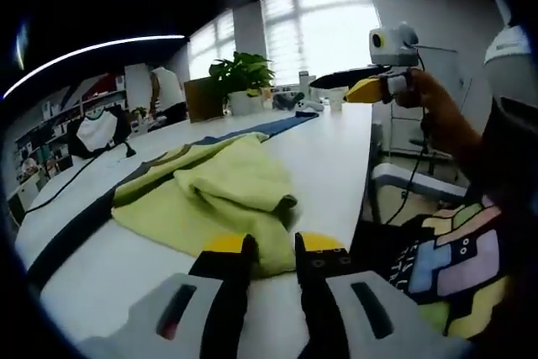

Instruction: Fold the garment on the visible template until the final outline fits inside the template.

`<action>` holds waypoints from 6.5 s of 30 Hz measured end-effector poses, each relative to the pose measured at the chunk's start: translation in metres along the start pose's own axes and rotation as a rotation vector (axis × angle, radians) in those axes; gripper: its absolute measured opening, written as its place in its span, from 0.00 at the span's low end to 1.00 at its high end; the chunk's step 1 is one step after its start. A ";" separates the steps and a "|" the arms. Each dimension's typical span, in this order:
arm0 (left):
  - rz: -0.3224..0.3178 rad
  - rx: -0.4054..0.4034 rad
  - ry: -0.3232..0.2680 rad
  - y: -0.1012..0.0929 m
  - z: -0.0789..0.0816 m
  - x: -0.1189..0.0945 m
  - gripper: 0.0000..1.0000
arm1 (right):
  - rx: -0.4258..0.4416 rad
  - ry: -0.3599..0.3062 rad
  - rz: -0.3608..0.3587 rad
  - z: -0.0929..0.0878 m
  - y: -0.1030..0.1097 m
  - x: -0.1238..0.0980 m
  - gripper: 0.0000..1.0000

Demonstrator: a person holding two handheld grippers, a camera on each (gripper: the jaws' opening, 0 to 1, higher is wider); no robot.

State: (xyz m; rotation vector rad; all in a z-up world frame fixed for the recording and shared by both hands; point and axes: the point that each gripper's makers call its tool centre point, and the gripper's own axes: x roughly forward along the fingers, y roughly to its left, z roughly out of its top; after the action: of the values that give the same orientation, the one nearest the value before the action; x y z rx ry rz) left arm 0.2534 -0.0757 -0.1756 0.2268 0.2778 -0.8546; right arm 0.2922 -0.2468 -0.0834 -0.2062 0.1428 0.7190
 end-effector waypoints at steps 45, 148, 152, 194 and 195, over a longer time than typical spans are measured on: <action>0.108 0.011 -0.213 0.045 0.107 -0.019 0.06 | -0.005 0.043 0.146 -0.011 0.055 0.034 0.91; 0.138 -0.146 -0.262 0.069 0.134 -0.049 0.05 | -0.394 0.061 -0.175 0.057 -0.018 0.039 0.00; 0.107 -0.166 -0.242 0.062 0.119 -0.049 0.05 | -0.419 0.071 -0.151 0.054 -0.014 0.037 0.00; 0.139 -0.326 -0.016 0.070 0.005 -0.037 0.05 | -0.246 0.229 -0.037 -0.050 0.010 0.087 0.00; 0.139 -0.328 -0.016 0.070 0.004 -0.037 0.05 | -0.241 0.232 -0.036 -0.052 0.010 0.087 0.00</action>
State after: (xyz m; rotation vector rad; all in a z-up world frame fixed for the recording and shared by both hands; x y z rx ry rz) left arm 0.2846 -0.0060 -0.1533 -0.0657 0.3782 -0.6616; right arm 0.3474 -0.1960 -0.1529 -0.5225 0.2733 0.6740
